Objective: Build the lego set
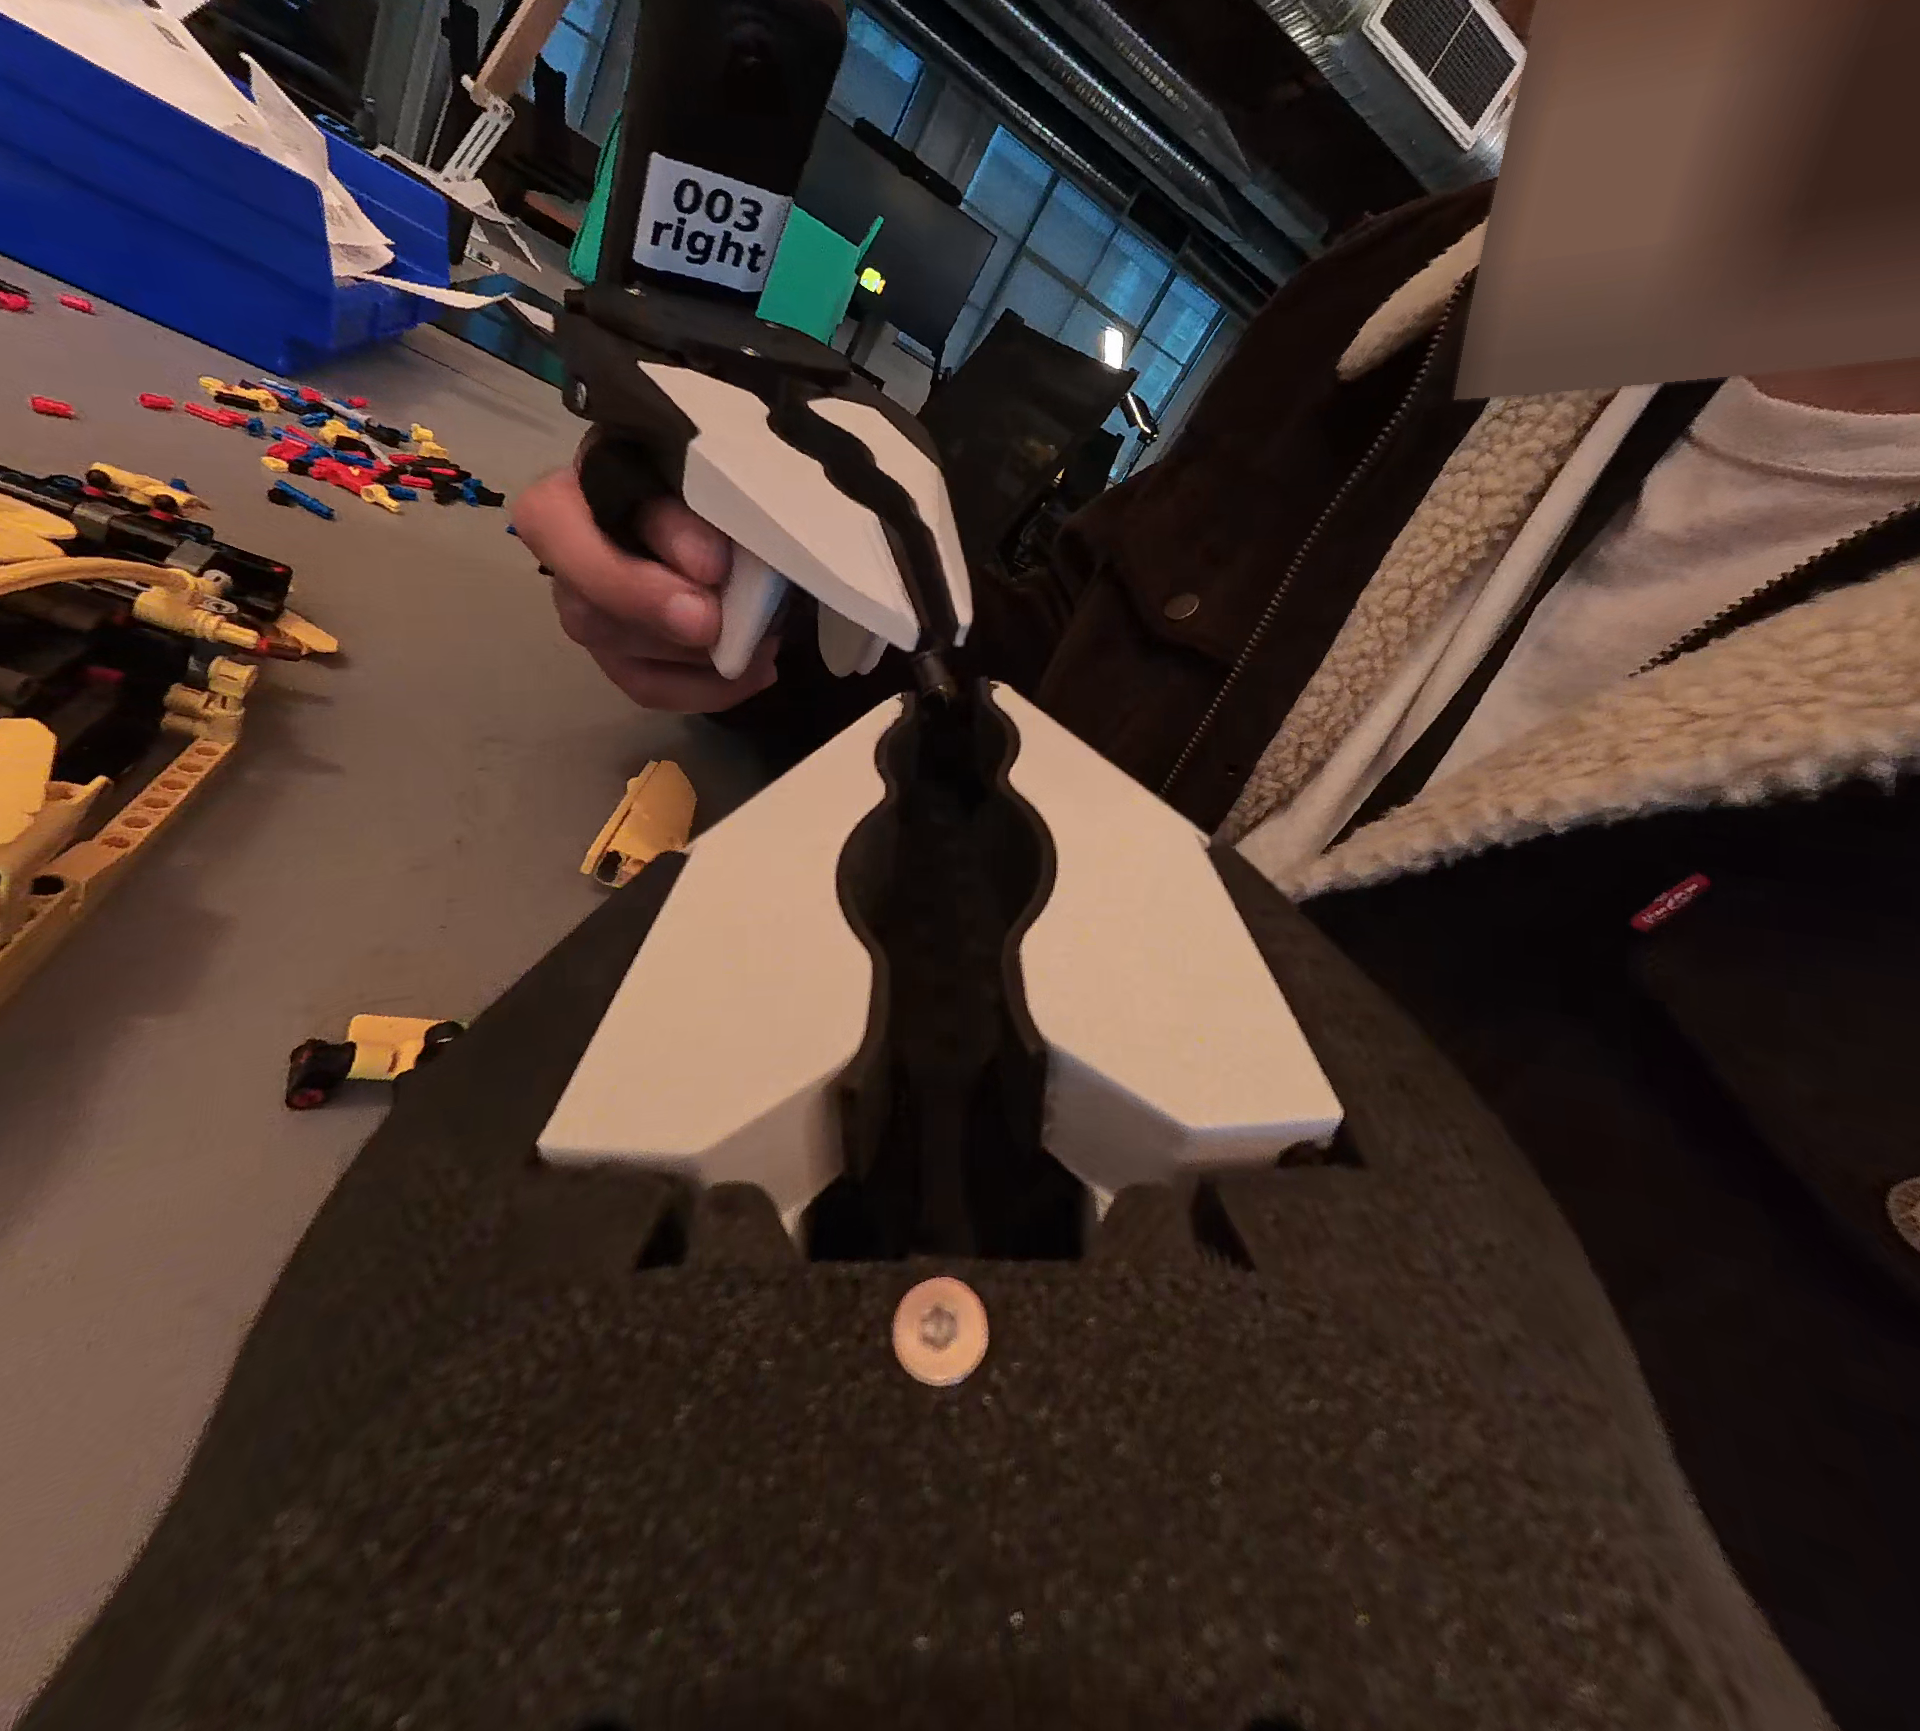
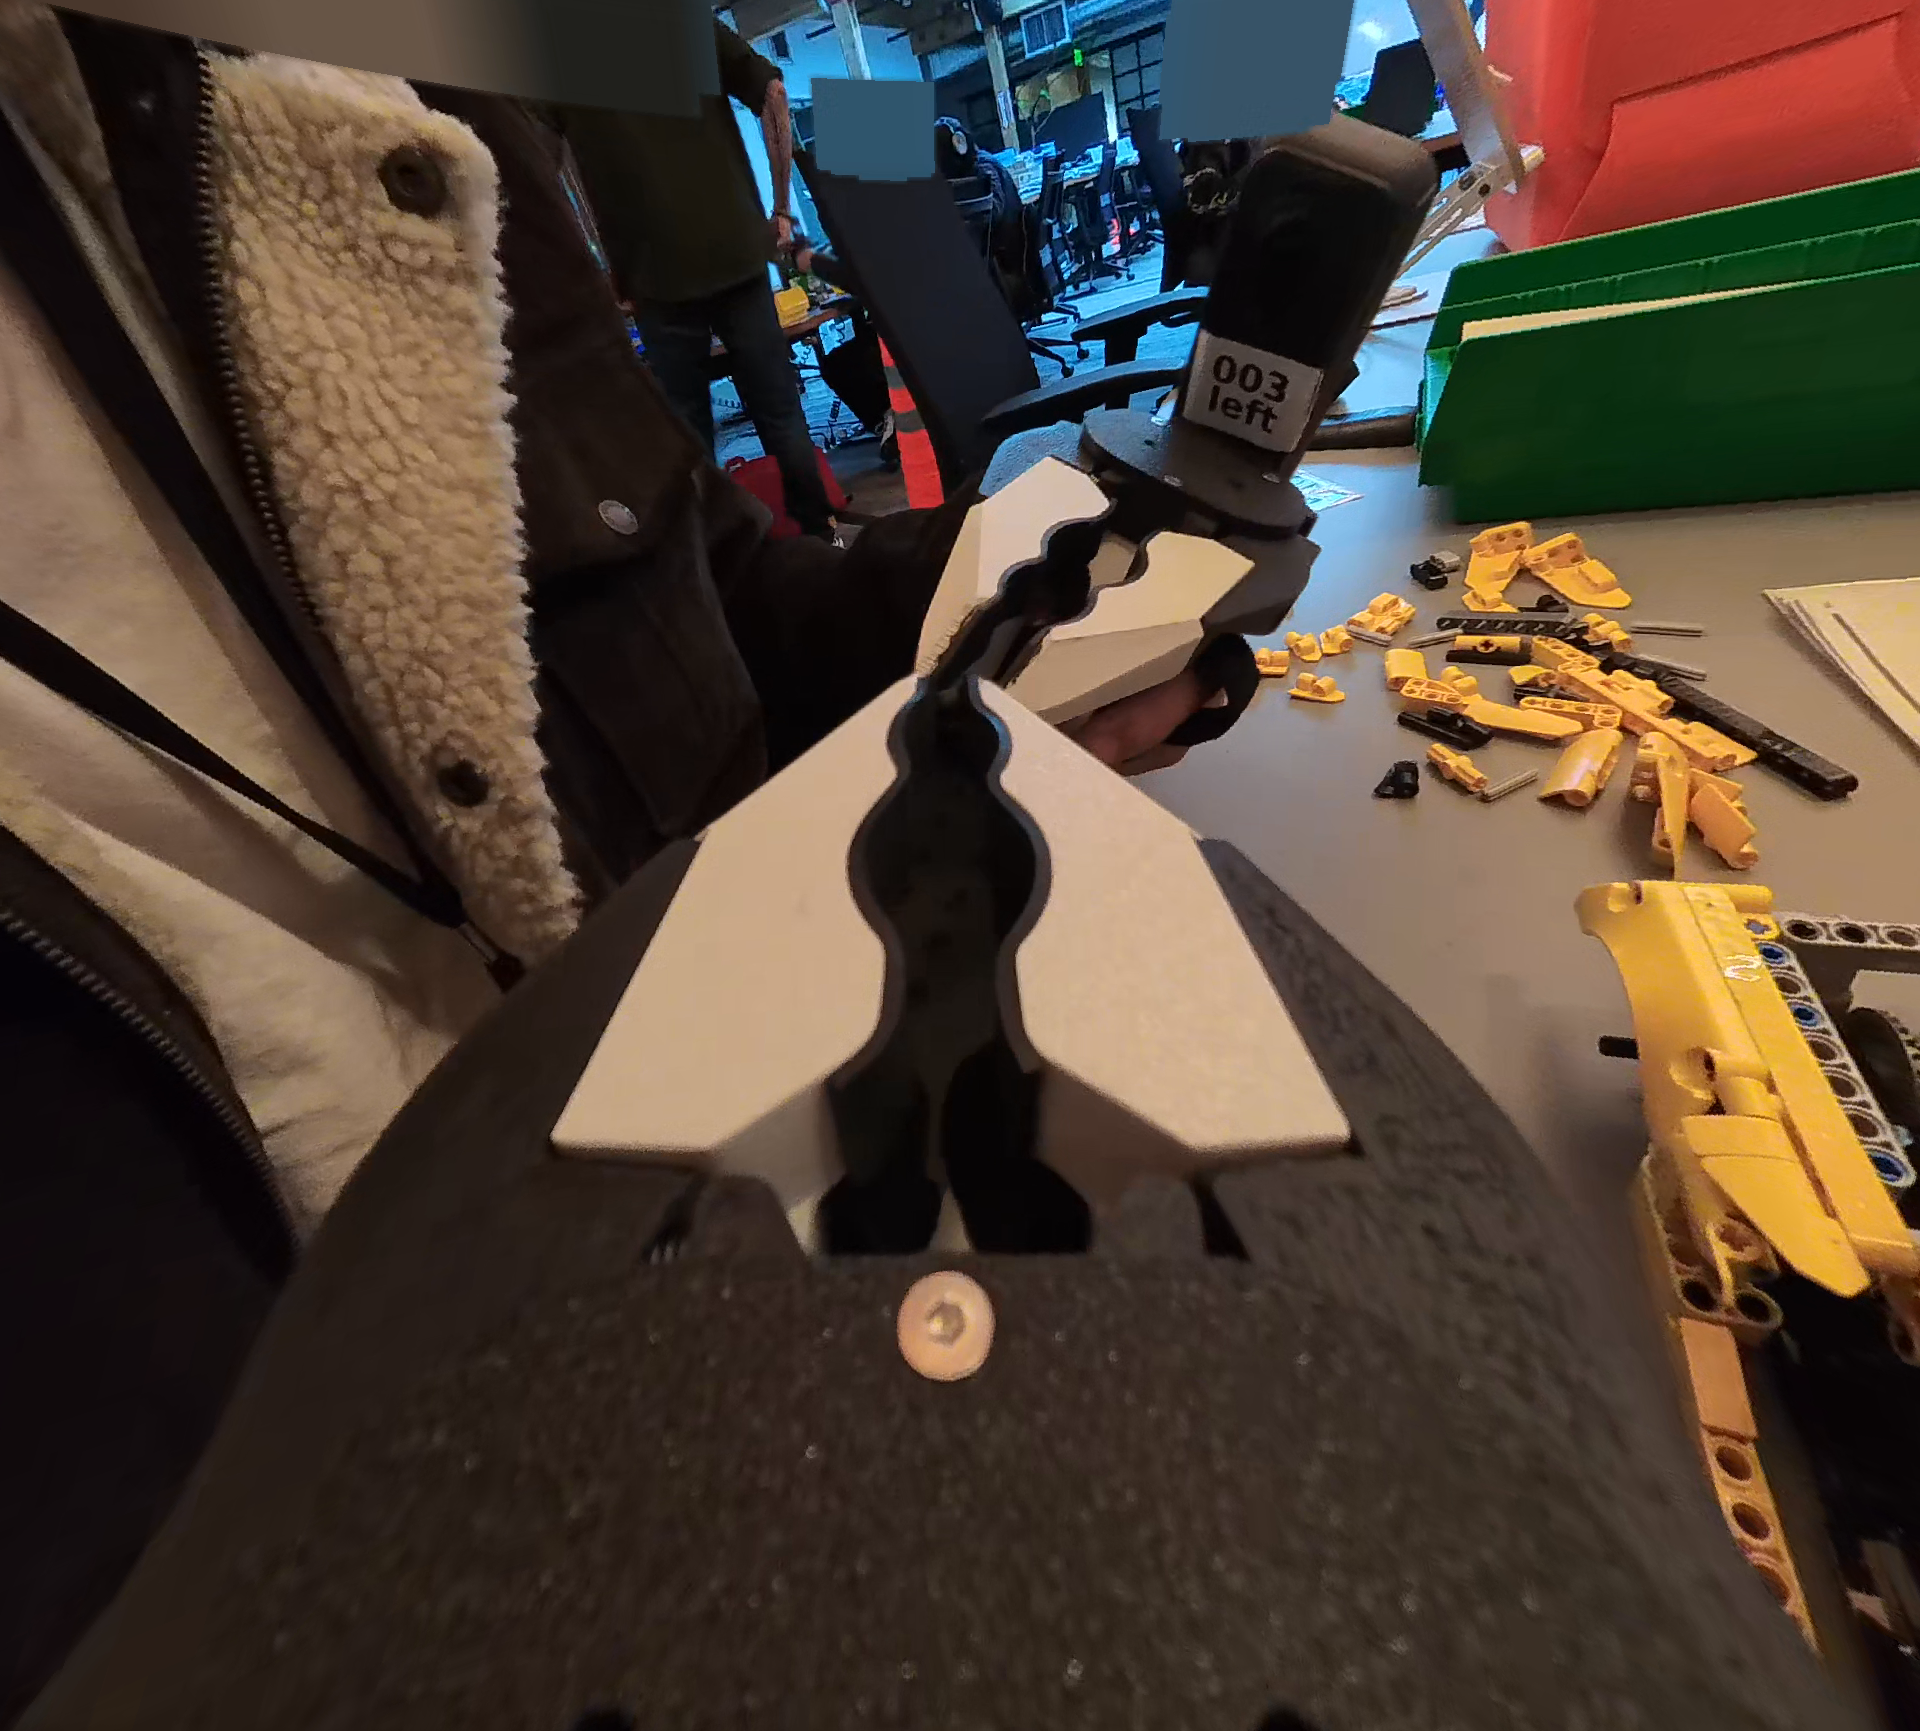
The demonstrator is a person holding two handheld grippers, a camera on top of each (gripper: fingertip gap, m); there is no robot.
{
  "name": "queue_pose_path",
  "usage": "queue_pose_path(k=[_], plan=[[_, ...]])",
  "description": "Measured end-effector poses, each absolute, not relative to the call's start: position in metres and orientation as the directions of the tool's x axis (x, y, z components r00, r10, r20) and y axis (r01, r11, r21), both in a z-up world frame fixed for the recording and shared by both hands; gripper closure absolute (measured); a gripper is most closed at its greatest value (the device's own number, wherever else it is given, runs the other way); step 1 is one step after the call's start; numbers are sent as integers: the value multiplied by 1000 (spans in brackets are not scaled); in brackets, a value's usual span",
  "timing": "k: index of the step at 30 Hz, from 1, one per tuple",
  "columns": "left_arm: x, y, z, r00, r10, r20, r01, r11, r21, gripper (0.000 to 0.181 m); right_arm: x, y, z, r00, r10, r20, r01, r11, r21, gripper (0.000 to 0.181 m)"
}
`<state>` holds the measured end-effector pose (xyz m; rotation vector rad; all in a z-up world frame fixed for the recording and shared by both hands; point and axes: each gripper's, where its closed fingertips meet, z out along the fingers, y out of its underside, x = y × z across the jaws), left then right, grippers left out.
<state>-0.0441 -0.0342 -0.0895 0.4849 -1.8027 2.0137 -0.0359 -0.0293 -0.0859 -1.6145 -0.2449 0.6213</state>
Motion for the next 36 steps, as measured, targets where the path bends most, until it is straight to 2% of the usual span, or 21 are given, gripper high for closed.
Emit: queue_pose_path(k=[4,6,10,13,14,17,19,21,24,29,36], plan=[[-44,-34,-90,-859,64,508,-512,-94,-854,172,-38,-28,-88,840,501,-209,-159,-141,-977,171],[-45,-35,-90,-858,68,510,-514,-88,-853,172,-37,-28,-90,848,491,-200,-146,-147,-978,177],[-38,-35,-94,-859,20,512,-512,-93,-854,171,-31,-26,-91,861,454,-230,-170,-169,-971,178],[-6,-28,-102,-876,-212,433,-413,-132,-901,169,-4,-21,-98,904,316,-288,-232,-205,-951,179],[8,-23,-108,-866,-334,372,-356,-111,-928,160,7,-20,-103,910,257,-327,-273,-225,-936,179],[36,-9,-129,-789,-611,57,-158,111,-981,154,36,-19,-115,894,93,-438,-406,-247,-880,179],[45,-6,-139,-700,-679,-221,-20,327,-945,154,46,-18,-121,858,23,-513,-492,-247,-835,179],[53,-2,-145,-566,-667,-483,84,537,-839,154,52,-18,-126,823,-28,-567,-556,-238,-796,179],[58,-4,-149,-420,-575,-702,138,724,-676,154,54,-15,-132,794,-63,-605,-600,-239,-763,179],[58,-7,-142,-354,-551,-756,160,761,-629,155,48,-7,-139,793,-106,-601,-606,-246,-757,179],[57,-7,-143,-348,-531,-773,165,776,-608,174,48,-1,-135,811,-125,-572,-585,-212,-783,179]])
